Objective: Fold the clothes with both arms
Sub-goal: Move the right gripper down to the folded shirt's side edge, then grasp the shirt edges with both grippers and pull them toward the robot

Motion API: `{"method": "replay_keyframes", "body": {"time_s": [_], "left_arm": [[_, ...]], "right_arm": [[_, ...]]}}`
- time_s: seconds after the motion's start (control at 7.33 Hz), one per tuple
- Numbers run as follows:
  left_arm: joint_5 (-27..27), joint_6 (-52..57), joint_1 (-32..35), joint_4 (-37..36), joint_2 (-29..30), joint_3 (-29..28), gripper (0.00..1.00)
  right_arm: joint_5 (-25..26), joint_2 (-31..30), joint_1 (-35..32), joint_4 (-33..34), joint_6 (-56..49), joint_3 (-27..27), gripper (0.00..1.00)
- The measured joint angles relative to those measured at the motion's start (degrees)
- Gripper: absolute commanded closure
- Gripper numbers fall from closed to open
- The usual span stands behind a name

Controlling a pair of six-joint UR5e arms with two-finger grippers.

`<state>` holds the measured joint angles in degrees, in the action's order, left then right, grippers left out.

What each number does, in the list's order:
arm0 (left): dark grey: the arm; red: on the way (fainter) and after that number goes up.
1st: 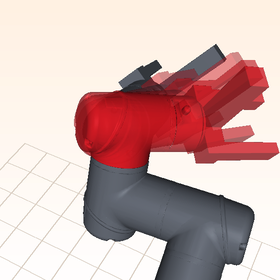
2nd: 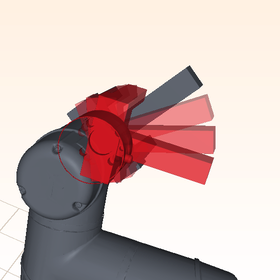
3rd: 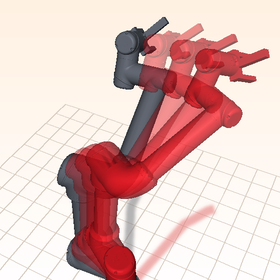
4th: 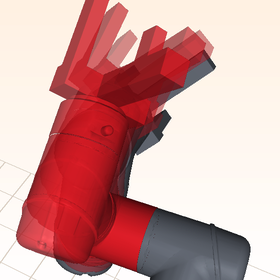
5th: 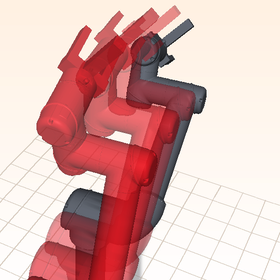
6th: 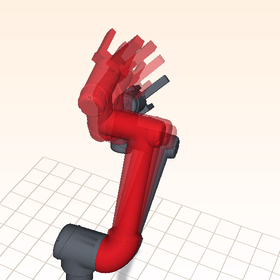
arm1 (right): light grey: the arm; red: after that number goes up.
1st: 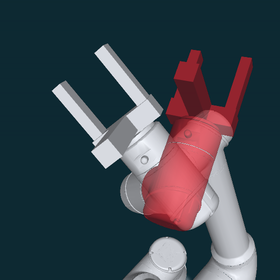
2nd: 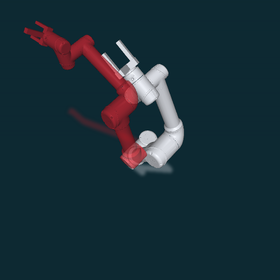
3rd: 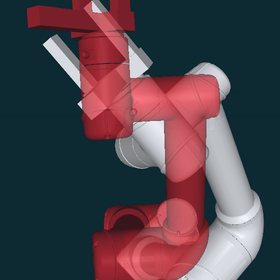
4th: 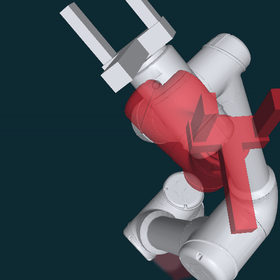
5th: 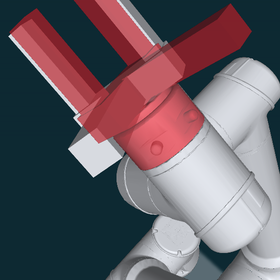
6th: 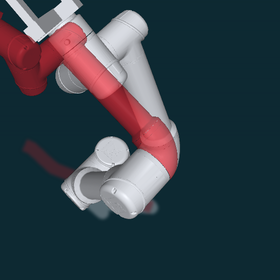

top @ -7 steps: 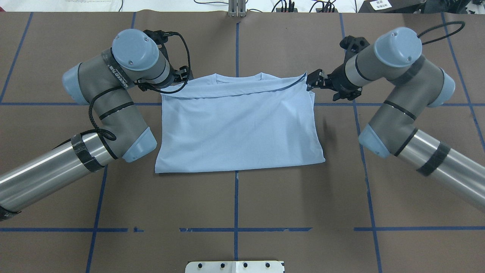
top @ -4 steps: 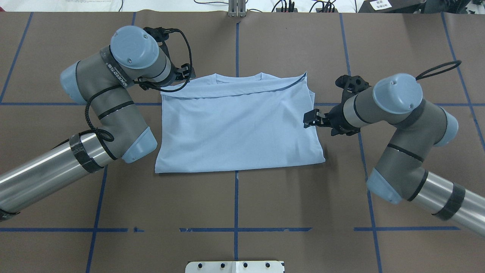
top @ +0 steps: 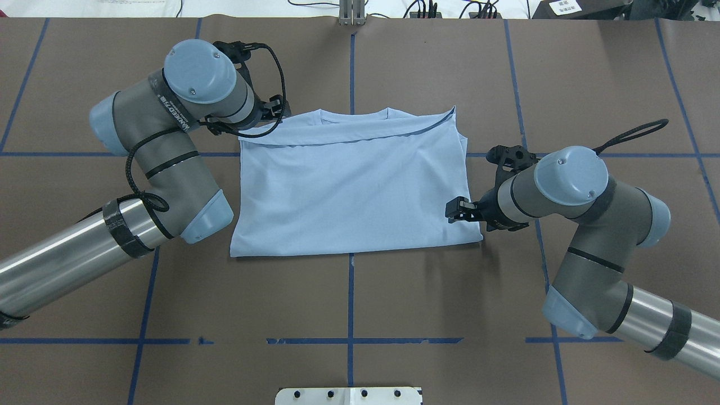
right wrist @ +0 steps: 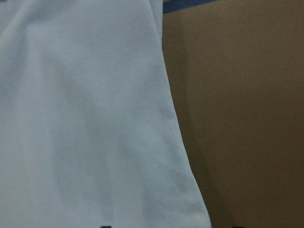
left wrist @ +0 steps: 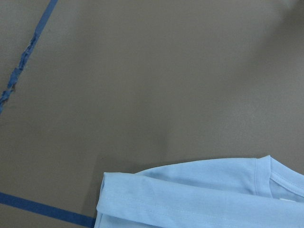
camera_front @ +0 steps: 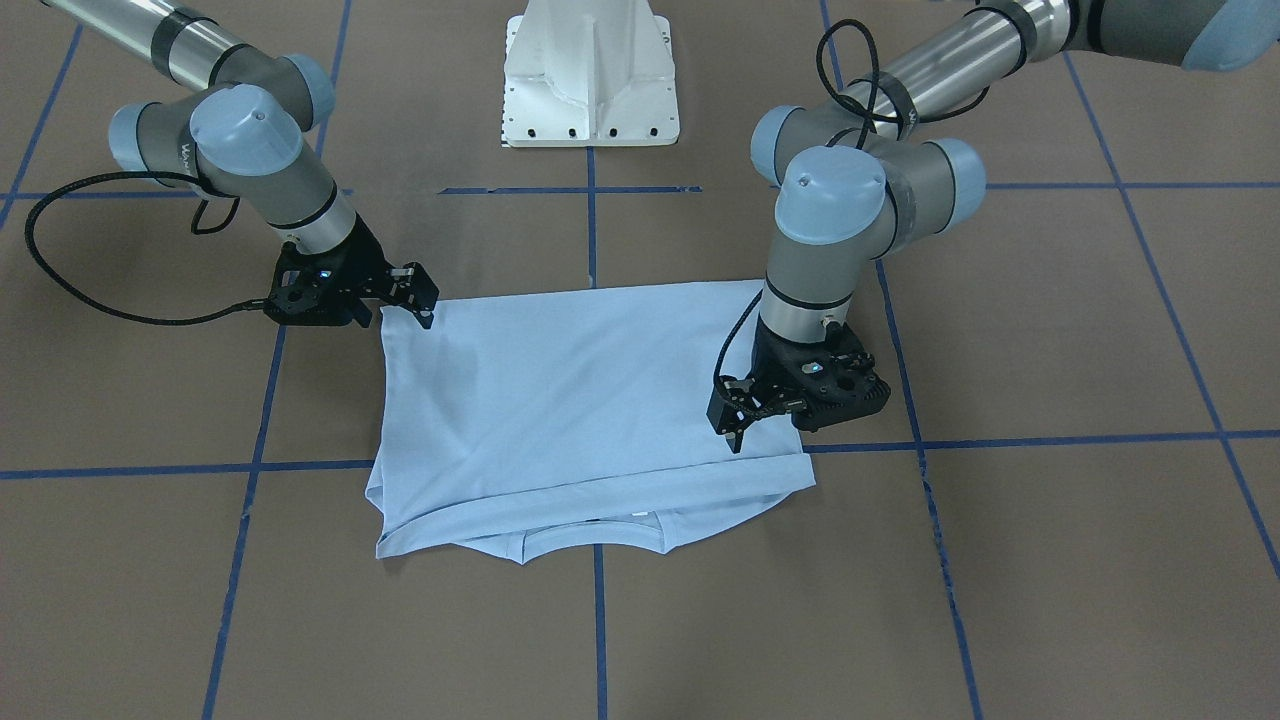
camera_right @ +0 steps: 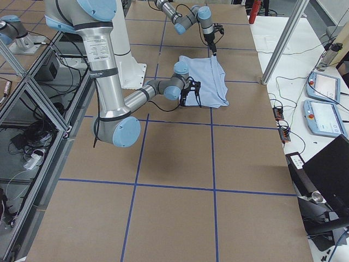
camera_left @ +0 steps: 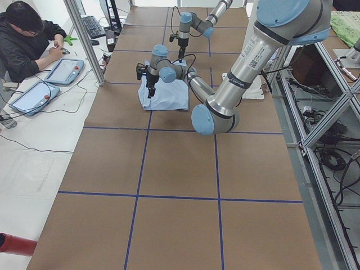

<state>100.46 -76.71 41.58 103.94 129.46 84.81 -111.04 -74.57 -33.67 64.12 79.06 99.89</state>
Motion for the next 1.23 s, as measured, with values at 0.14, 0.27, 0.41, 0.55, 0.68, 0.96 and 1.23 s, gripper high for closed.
{"method": "replay_keyframes", "body": {"time_s": [0.14,0.27,0.41,0.55,0.68,0.96,1.23], "left_arm": [[0.0,0.0,0.0,0.0,0.0,0.4,0.0],[0.0,0.0,0.0,0.0,-0.1,0.8,0.0],[0.0,0.0,0.0,0.0,-0.1,1.1,0.0],[0.0,0.0,0.0,-0.1,-0.2,1.4,0.0],[0.0,0.0,0.0,-0.1,-0.2,1.5,0.0],[0.0,0.0,0.0,-0.1,-0.1,1.7,0.0],[0.0,-0.4,-0.1,-0.1,-0.1,2.4,0.0]], "right_arm": [[0.0,0.0,0.3,0.5,0.0,0.0,0.39],[0.0,-0.1,0.5,0.8,0.0,-0.1,0.6],[-0.2,-0.2,0.7,0.9,-0.1,-0.1,0.88],[-0.6,-0.3,0.7,0.9,-0.1,-0.1,1.0],[-1.3,-0.5,0.7,0.9,-0.3,0.0,1.0],[-2.8,-1.7,0.5,0.8,-0.7,1.5,1.0],[-4.1,-6.2,0.9,0.8,-0.8,7.0,1.0]]}}
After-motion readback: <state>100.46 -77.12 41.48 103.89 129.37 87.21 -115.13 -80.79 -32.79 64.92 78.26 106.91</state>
